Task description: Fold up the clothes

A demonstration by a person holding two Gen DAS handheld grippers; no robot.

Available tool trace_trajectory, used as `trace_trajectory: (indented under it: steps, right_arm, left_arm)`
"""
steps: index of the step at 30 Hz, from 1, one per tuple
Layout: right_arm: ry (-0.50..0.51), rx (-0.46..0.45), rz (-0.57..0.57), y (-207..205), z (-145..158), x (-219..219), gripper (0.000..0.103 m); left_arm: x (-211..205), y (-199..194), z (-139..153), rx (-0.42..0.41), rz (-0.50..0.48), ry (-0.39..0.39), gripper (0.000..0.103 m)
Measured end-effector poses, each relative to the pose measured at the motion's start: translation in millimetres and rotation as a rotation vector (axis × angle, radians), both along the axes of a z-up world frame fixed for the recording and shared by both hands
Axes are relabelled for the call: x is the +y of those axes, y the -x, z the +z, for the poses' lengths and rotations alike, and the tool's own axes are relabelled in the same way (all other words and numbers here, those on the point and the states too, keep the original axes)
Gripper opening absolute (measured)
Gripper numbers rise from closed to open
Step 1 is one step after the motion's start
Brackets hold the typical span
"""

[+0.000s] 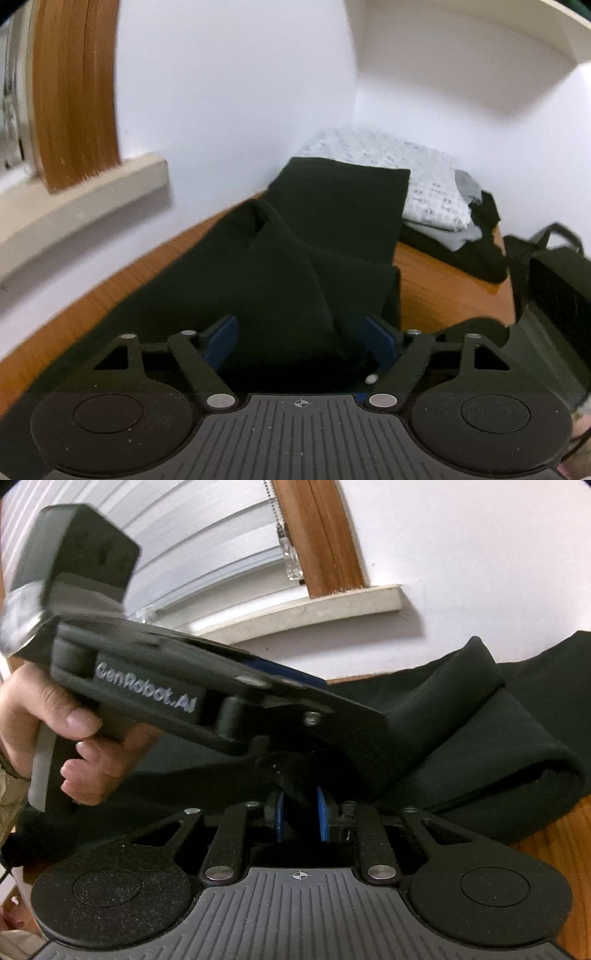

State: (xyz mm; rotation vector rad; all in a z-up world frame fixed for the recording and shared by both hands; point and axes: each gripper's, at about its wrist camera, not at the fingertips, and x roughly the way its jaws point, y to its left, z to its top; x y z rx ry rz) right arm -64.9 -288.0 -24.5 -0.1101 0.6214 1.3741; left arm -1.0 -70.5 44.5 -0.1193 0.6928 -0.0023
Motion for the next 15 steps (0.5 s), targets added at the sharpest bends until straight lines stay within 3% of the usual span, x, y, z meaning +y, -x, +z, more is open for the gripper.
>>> trace_trajectory:
  steps: [5,7,8,10,11,15]
  right_arm:
    - [-0.006,0.01,-0.002,0,1,0,0.019]
    - [-0.007,0.01,-0.003,0,1,-1,0.019]
    - [-0.008,0.011,-0.003,0,1,-1,0.019]
    - [-0.009,0.011,-0.003,0,1,-1,0.019]
    - [-0.01,0.01,-0.001,-1,1,-1,0.019]
    - [-0.026,-0.021,0.003,4,3,-5,0.014]
  left_arm:
    - [6,-4,-4,0.011,0.025,-0.018,0.077]
    - [9,-4,-5,0.012,0.032,-0.032,0.065]
    - [10,-4,-5,0.012,0.036,-0.038,0.049]
    - [13,-5,-6,0.013,0.044,-0.052,0.029]
    - [14,-5,-6,0.013,0.048,-0.059,0.011]
    - [27,1,2,-0.006,0.073,-0.053,0.01]
